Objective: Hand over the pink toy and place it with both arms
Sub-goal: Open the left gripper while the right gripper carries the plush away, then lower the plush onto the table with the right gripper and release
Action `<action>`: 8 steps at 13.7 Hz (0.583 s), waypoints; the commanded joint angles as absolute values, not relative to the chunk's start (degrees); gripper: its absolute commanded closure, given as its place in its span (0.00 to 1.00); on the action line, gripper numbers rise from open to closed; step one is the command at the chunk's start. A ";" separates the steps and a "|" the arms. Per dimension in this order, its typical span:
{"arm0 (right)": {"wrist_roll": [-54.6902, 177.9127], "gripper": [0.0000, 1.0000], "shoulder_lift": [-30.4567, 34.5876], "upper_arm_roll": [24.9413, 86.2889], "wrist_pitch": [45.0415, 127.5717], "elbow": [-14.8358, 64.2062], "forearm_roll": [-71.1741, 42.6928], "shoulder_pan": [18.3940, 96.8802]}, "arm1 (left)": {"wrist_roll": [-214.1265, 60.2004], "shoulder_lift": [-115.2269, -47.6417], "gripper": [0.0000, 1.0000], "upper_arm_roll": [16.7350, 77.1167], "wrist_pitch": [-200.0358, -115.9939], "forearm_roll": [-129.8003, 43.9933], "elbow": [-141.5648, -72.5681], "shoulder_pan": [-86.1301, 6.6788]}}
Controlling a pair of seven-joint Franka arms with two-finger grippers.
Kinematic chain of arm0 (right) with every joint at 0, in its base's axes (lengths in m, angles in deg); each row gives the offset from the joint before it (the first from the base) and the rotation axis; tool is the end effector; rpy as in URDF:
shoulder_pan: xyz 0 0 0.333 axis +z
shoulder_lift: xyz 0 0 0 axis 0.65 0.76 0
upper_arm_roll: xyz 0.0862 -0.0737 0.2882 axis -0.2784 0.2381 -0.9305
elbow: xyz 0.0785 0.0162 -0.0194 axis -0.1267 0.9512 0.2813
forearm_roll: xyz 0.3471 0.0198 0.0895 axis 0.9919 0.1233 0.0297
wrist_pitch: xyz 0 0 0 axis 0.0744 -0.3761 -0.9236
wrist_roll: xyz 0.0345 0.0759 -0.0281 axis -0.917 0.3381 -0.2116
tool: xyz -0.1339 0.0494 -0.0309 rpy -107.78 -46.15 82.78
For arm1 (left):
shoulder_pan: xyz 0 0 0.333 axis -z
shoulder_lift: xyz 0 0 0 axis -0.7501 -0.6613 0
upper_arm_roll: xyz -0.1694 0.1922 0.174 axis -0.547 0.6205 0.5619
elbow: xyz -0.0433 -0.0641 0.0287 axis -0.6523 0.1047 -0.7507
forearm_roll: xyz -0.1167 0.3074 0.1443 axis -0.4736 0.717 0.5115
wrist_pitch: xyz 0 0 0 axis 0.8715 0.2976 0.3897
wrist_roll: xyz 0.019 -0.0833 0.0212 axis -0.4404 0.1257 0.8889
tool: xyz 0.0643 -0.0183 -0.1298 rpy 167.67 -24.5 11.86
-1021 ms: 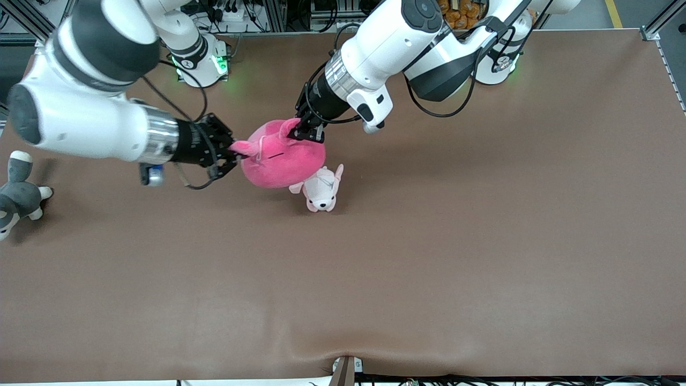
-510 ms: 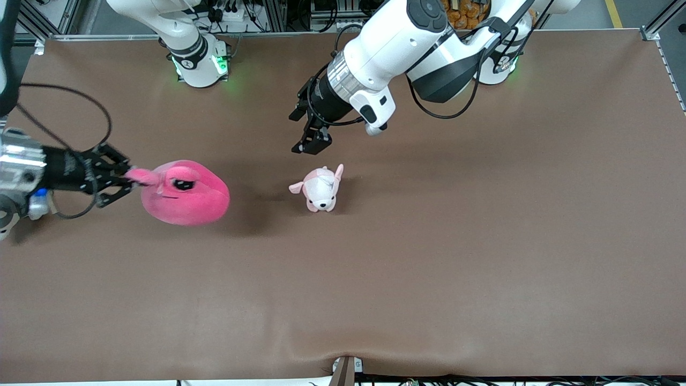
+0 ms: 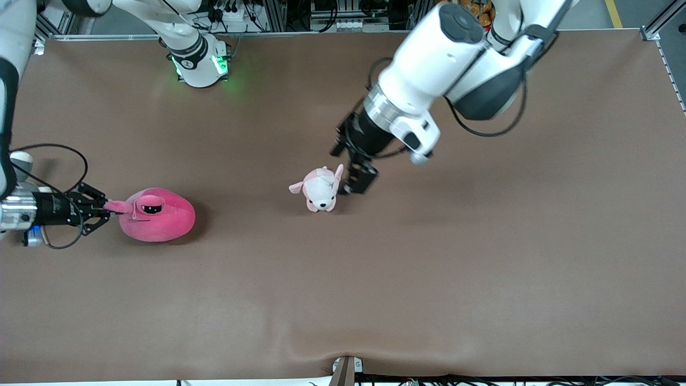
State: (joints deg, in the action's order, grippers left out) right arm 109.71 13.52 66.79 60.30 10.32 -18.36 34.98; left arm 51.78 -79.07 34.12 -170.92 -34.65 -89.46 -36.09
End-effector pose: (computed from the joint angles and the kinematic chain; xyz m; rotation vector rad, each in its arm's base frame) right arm 0.5956 -0.1307 0.2891 -2.2084 1.6292 0.7740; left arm 0.5405 -0.4291 0.5101 1.7512 1.9785 -0.2685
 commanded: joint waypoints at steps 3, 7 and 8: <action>101.80 0.00 17.01 65.64 59.37 8.02 -18.92 31.22 | 38.18 -79.45 0.00 33.61 -165.49 -33.30 -89.62 -44.62; 101.71 0.00 13.93 65.37 45.44 -8.00 -24.52 33.15 | 25.61 -79.37 0.00 33.61 -159.79 -33.38 -89.71 -51.57; 101.54 0.00 13.93 65.63 41.74 -13.37 -26.72 34.81 | 21.92 -79.37 0.00 33.61 -158.38 -33.38 -89.71 -52.72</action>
State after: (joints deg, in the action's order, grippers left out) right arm 101.20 14.95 65.91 48.45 -3.47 -22.56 32.82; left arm 26.76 -79.75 34.31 -161.15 -34.41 -89.68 -50.74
